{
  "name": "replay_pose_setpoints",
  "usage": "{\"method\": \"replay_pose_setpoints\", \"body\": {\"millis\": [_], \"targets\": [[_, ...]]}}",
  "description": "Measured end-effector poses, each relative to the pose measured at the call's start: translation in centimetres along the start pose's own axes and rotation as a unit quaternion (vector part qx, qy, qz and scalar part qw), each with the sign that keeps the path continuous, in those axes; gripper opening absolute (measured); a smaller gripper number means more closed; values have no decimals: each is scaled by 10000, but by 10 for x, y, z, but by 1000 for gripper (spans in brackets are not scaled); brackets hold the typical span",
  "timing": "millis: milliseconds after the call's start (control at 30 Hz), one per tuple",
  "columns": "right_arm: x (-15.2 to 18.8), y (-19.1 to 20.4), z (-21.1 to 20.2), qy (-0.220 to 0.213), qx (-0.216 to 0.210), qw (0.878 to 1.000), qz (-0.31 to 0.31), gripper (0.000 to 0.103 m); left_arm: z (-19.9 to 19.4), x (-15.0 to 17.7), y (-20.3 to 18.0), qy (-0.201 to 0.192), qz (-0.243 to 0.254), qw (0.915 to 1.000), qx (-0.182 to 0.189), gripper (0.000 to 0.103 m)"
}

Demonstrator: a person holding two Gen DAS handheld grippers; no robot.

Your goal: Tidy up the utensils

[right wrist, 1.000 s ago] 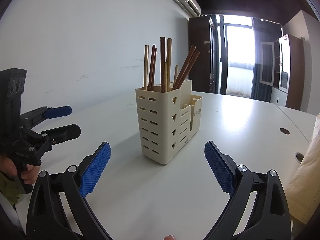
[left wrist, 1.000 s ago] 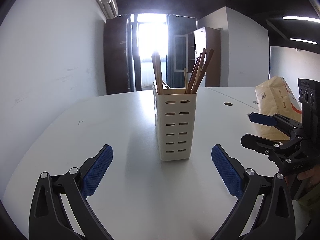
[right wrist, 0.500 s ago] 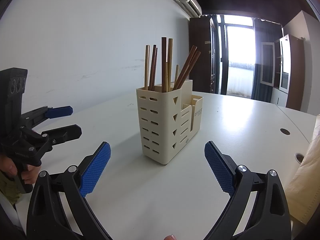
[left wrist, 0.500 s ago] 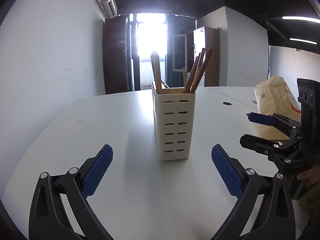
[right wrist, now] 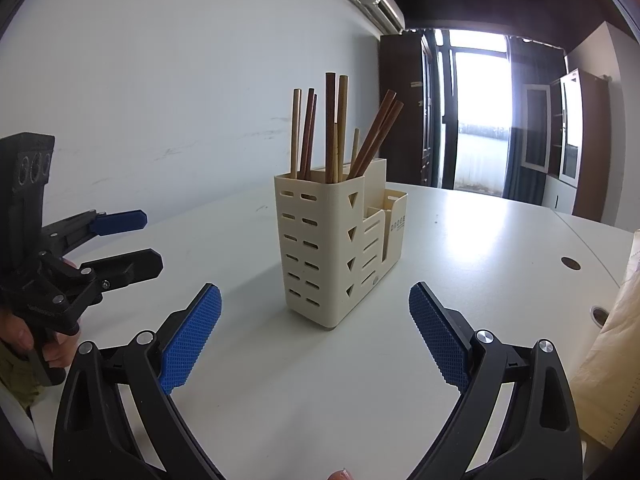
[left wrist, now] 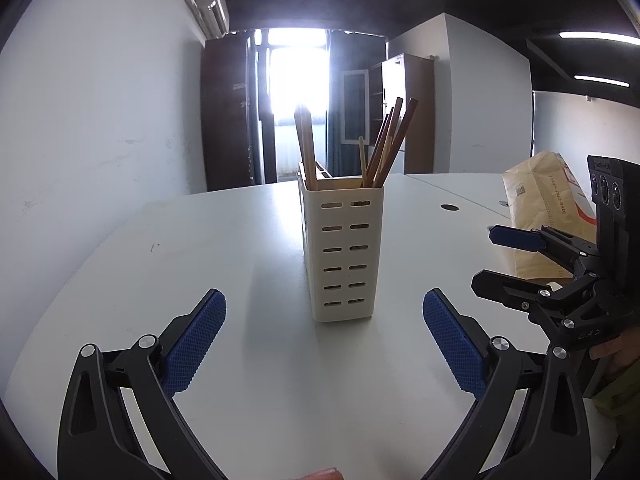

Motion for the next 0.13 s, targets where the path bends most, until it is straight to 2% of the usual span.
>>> {"method": "replay_pose_setpoints", "body": {"millis": [133], "targets": [[1,0,0,0,-3,10000,-4,96,0,0,0,15,3,10000,17,97]]}}
Point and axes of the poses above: each gripper's, at about its wrist camera, not at the fingertips, and z roughly the way its jaws point, y to its left, x to its underside, the point moved 3 cm from there along z, roughly the way its jaws point, and after that the axes turned 13 degrees about y, right-handed, at the moved point
